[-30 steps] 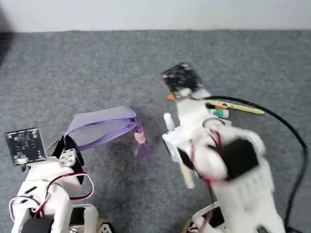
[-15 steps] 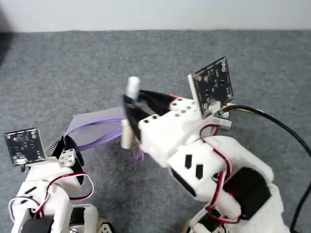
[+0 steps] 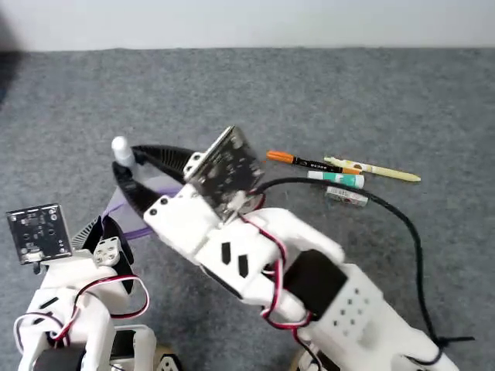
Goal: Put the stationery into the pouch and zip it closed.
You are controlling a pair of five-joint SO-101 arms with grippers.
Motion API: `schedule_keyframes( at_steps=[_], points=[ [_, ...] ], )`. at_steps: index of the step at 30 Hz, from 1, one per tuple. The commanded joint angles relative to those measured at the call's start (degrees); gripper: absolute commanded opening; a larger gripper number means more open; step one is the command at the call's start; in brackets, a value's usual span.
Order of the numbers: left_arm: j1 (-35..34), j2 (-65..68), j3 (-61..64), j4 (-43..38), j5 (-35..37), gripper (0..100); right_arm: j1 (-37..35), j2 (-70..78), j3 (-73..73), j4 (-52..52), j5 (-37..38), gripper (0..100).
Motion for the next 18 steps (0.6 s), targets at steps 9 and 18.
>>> schedule_keyframes(
  at_steps=[9,18],
  points=[
    [-0.4,1.1,-1.1,0.2,0.6,1,-0.4,-3.6,5.5,3.8,3.9,22.5],
    [-0.4,1.0,-0.3,0.1,0.6,1,4.8,-10.4,3.1,12.0,-1.4,6.8]
  ],
)
